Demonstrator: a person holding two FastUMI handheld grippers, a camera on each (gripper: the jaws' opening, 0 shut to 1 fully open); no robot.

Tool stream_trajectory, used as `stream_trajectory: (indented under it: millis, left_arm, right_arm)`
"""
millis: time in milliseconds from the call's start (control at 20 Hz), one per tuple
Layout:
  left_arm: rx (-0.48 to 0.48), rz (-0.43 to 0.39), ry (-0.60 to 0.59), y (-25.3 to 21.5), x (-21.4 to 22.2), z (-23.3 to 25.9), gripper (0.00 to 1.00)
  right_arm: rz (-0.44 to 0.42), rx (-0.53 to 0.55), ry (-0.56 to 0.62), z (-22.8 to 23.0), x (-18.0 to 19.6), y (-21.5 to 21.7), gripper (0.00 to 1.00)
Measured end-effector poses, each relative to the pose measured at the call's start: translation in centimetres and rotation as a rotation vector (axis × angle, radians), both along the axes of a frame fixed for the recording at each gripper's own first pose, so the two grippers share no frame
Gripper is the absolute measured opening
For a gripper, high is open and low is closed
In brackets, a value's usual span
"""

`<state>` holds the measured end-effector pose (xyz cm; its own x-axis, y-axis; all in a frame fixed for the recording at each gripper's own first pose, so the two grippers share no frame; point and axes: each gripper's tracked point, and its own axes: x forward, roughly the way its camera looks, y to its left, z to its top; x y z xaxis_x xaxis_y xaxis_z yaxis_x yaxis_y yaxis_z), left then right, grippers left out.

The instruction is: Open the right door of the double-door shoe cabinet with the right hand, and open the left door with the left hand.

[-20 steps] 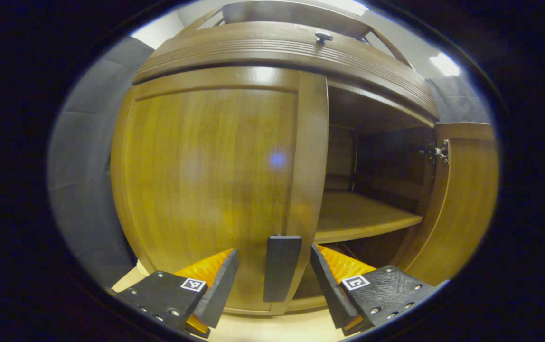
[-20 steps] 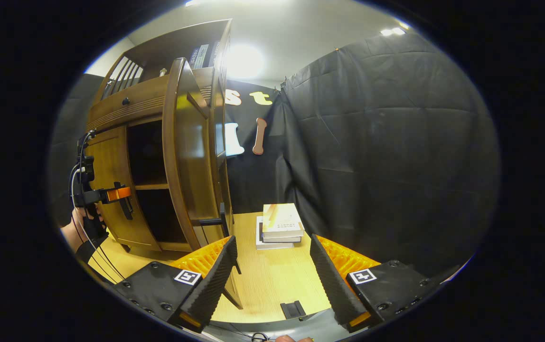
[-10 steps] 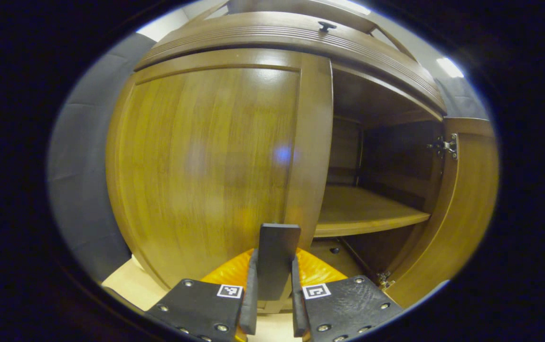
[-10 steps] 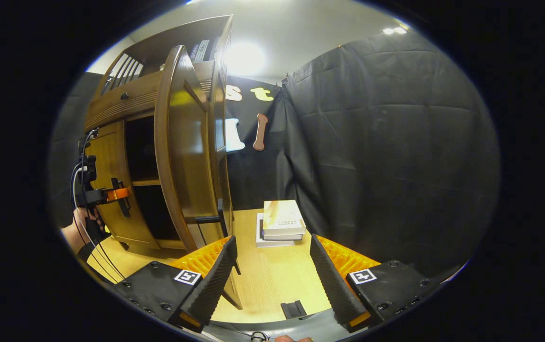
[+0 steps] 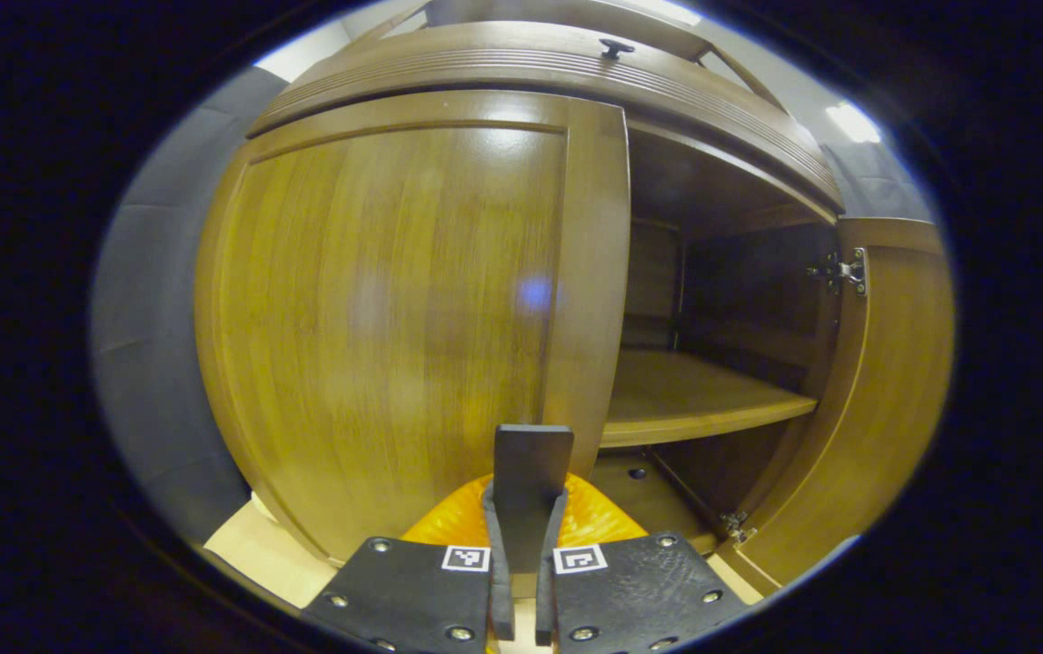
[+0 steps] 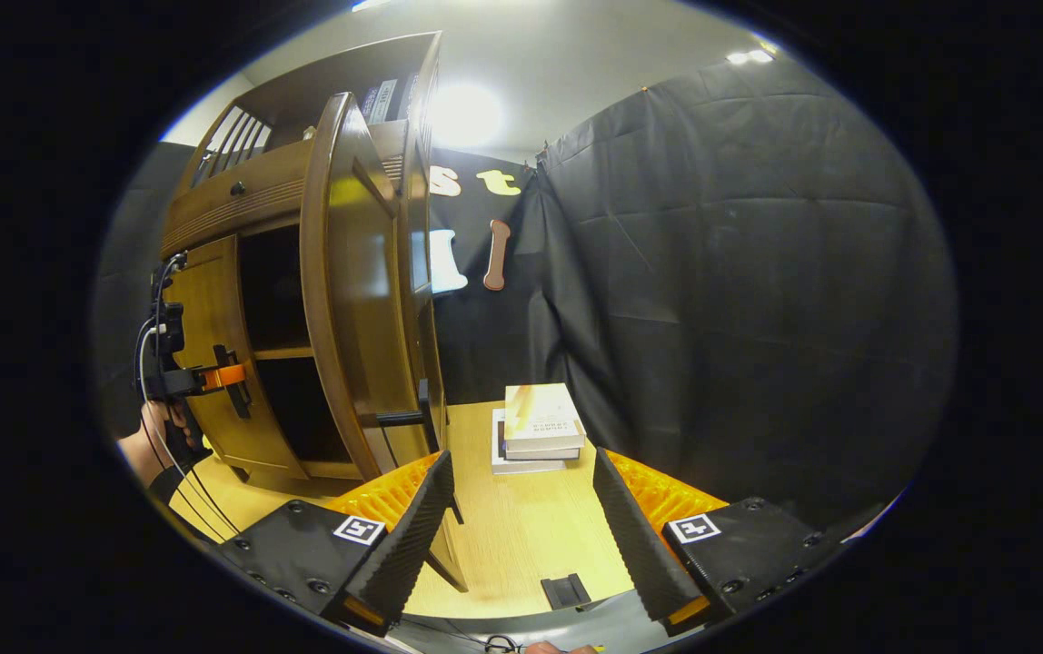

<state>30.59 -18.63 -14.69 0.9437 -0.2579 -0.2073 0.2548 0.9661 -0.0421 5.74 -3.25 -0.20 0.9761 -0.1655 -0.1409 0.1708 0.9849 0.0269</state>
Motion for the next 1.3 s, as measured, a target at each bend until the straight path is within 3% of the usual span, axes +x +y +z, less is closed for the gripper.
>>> stream_trajectory:
  millis: [150, 250, 650, 750, 900, 1000, 1050, 1100, 1200, 1250, 1300]
  left_arm:
    - [-0.002, -0.011, -0.003, 0.2, -0.8, 0.1, 0.11]
    - [-0.005, -0.026, -0.001, 0.5, -1.7, 0.2, 0.11]
    - [-0.008, -0.058, -0.009, 2.7, -6.3, 0.6, 0.11]
    - [-0.004, -0.057, -0.018, 3.6, -7.5, 0.8, 0.11]
    - [-0.007, -0.038, -0.024, 4.7, -9.1, 1.1, 0.11]
    - [-0.002, -0.031, -0.026, 5.3, -10.3, 1.2, 0.11]
    - [-0.001, -0.03, -0.034, 5.7, -11.1, 1.3, 0.11]
    - [-0.003, -0.028, -0.037, 6.2, -11.7, 1.4, 0.11]
    - [-0.013, -0.019, -0.045, 7.5, -12.7, 1.5, 0.11]
    - [-0.015, -0.013, -0.048, 8.1, -13.3, 1.4, 0.11]
    - [-0.012, -0.006, -0.048, 8.6, -13.7, 1.5, 0.11]
  right_arm:
    - [-0.001, 0.005, 0.002, -0.1, -0.7, 0.3, 0.97]
    - [0.003, 0.008, 0.003, -0.2, -1.3, 0.5, 0.93]
    - [0.024, 0.03, 0.013, -1.0, -3.5, 2.1, 0.97]
    - [0.034, 0.043, 0.014, -1.6, -4.2, 1.4, 0.92]
    - [0.066, 0.044, 0.015, -1.7, -4.6, 2.6, 0.96]
    - [0.093, 0.035, 0.019, -2.0, -4.9, 3.3, 0.92]
    - [0.104, 0.031, 0.019, -2.1, -5.0, 3.8, 0.96]
    - [0.117, 0.03, 0.018, -2.3, -5.1, 4.2, 0.92]
    - [0.147, 0.032, 0.016, -2.6, -5.4, 5.4, 0.96]
    - [0.161, 0.034, 0.015, -2.7, -5.4, 5.9, 0.92]
    - [0.176, 0.037, 0.014, -2.8, -5.4, 6.4, 0.96]
